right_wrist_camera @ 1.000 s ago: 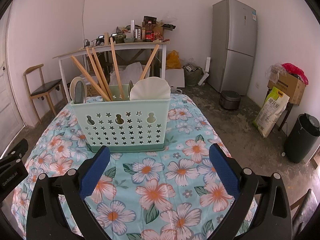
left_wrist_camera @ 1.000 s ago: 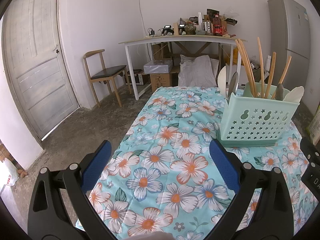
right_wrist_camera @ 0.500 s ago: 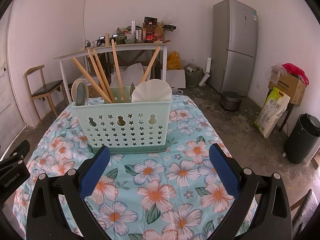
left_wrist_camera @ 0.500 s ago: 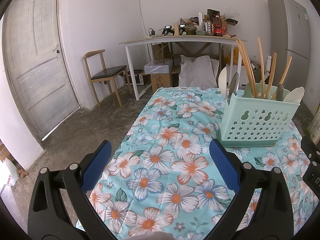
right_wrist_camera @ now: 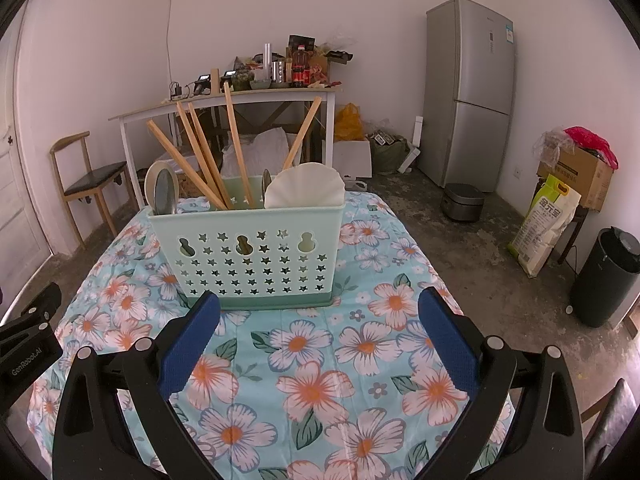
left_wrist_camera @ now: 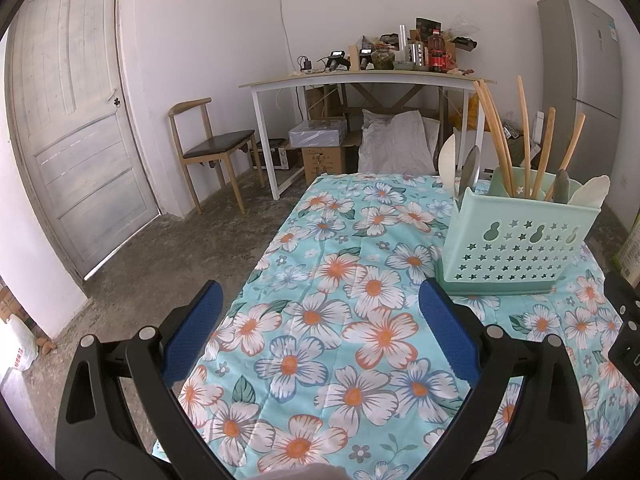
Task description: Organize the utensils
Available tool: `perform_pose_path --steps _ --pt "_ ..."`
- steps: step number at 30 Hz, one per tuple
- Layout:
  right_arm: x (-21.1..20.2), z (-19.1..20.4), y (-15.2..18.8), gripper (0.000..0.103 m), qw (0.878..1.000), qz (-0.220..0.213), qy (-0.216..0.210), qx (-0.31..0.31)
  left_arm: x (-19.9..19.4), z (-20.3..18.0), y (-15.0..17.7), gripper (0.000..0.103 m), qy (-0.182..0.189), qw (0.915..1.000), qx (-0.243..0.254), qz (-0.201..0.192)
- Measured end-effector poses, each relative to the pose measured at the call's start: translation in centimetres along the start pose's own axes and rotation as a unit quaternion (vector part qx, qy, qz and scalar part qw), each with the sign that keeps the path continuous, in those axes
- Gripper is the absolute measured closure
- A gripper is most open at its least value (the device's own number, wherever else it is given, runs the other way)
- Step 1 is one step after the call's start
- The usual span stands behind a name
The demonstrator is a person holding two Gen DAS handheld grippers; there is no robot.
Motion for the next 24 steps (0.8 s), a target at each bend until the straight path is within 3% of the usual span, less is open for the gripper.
perform_pose_path --steps 24 --pt "-0.10 0.01 -0.17 0.007 1.000 -0.002 -0.001 0.000 0.00 0.02 -0.07 0.008 0.000 1.0000 0.000 0.001"
Point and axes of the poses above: each gripper's, at about its wrist camera, not at the fingertips, and x roughly the way its jaws point, z to its left, y to its underside, the point moved 3 cm from there along x, roughly the way its jaws point, and after that the axes turned 15 degrees about -z, right-handed, at the moved point
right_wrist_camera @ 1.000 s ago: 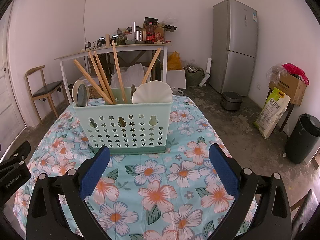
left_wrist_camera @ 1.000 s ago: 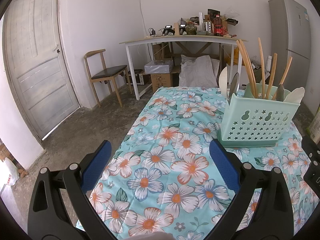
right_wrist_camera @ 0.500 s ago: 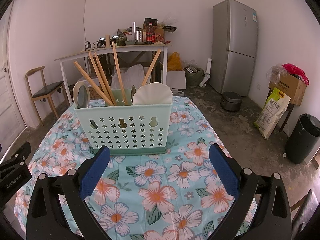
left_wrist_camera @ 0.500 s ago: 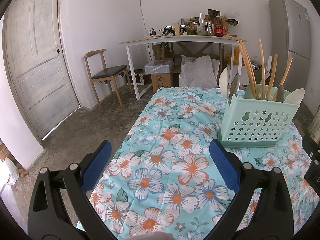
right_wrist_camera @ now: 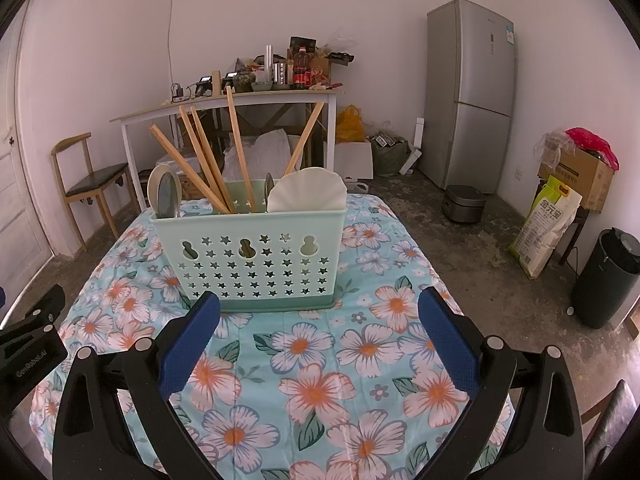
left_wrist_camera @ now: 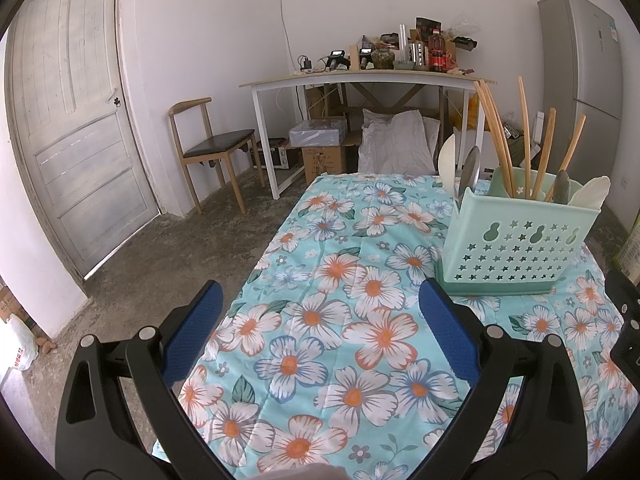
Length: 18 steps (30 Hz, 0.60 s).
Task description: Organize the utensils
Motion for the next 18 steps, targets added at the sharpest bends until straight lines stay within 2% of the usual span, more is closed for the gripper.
perform_pose_path --steps 18 --pt "0.01 0.07 -0.02 0.007 1.000 0.000 0.000 0.000 -0.02 -0.03 -0.02 0.008 0.000 1.0000 0.000 0.000"
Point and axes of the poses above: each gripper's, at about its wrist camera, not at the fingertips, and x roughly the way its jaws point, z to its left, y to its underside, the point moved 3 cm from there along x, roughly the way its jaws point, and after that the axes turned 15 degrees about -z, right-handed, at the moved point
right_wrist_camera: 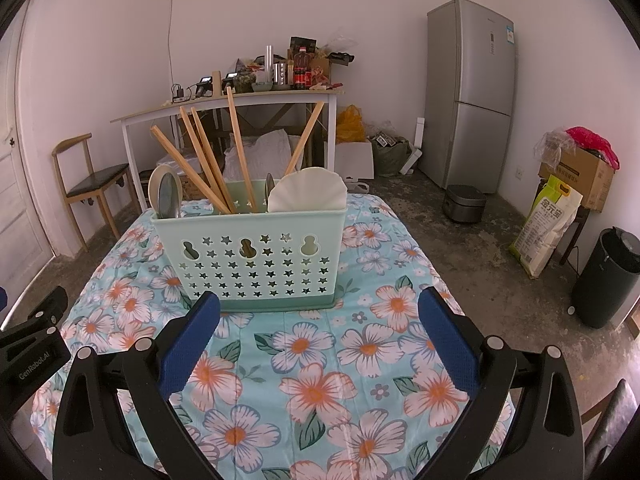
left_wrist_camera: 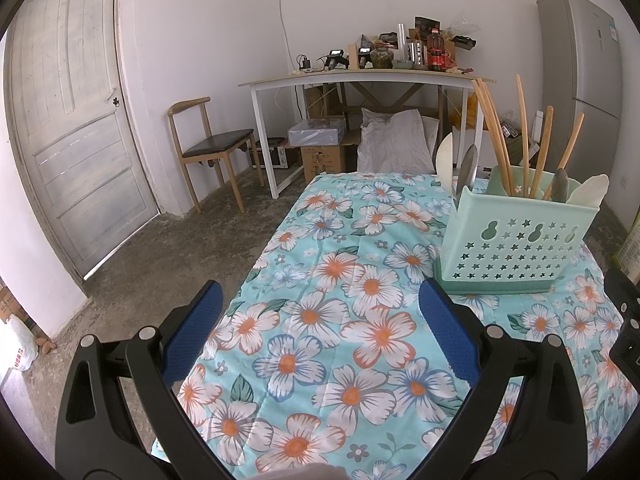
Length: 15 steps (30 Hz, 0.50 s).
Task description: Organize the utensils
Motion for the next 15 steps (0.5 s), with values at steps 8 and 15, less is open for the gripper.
perform_pose_path --steps 8,15 --pt "-0.01 -0.03 0.02 0.007 1.000 0.000 0.000 0.000 0.03 0.00 0.01 0.008 0.001 1.0000 0.000 0.000" --pt "-0.04 0.00 -0.03 0.007 1.000 0.000 -0.001 0.002 0.04 -0.37 0.26 0.008 0.007 1.0000 0.000 0.000"
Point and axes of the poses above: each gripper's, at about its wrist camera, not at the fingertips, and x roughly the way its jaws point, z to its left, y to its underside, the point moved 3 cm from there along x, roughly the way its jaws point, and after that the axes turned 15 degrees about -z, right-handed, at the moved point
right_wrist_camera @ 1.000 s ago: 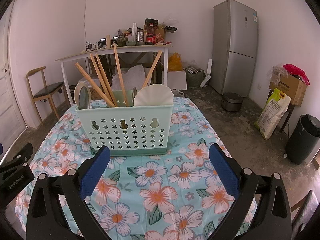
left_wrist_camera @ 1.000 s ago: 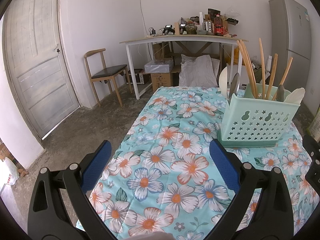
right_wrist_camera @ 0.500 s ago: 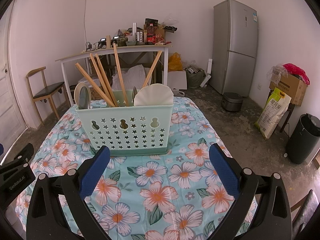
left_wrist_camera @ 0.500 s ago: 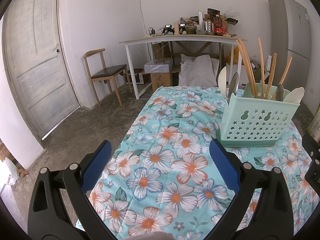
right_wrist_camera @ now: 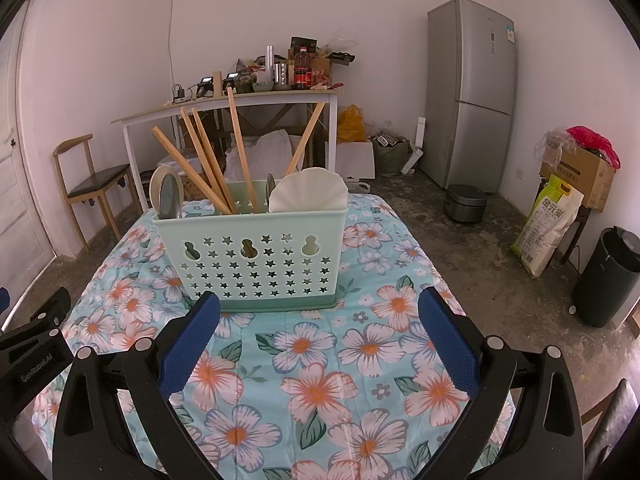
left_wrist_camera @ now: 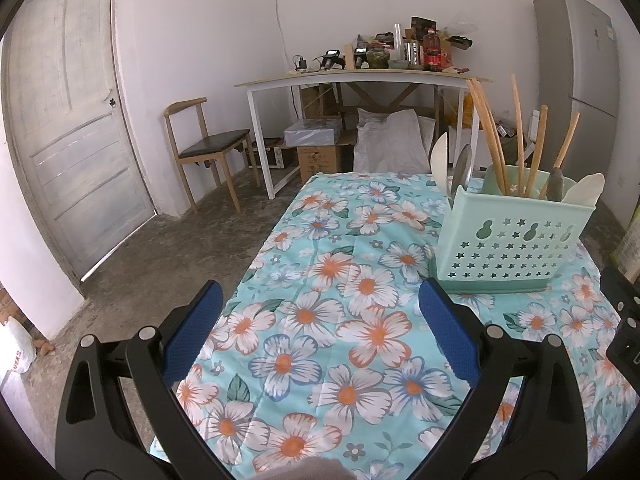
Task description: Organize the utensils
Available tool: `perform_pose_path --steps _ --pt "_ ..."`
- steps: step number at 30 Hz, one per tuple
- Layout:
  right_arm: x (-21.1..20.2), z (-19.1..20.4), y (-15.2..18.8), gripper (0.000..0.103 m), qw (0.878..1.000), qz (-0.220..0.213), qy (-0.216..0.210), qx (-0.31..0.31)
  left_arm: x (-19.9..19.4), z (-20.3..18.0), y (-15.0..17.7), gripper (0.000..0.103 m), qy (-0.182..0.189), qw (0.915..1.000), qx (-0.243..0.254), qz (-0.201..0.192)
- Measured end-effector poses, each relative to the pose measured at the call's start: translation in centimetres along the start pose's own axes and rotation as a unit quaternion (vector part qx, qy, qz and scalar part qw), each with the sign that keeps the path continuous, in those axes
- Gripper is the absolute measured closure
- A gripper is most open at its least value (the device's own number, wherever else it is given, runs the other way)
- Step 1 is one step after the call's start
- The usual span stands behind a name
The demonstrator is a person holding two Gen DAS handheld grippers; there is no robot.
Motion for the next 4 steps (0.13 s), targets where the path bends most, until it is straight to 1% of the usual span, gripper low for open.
perform_pose_path --steps 4 --pt "-0.01 0.35 -0.14 0.007 1.000 0.000 -0.001 -0.001 0.03 -0.11 0.13 0.008 0.000 1.0000 -0.002 0.002"
Point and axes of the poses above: each gripper's, at about its wrist camera, not at the fingertips, and x roughly the way its jaws point, z to its left, y to its underside, the point moved 3 cm from there along x, roughly the way its jaws point, and after that the axes turned 15 degrees about -z, right-handed, at the moved point
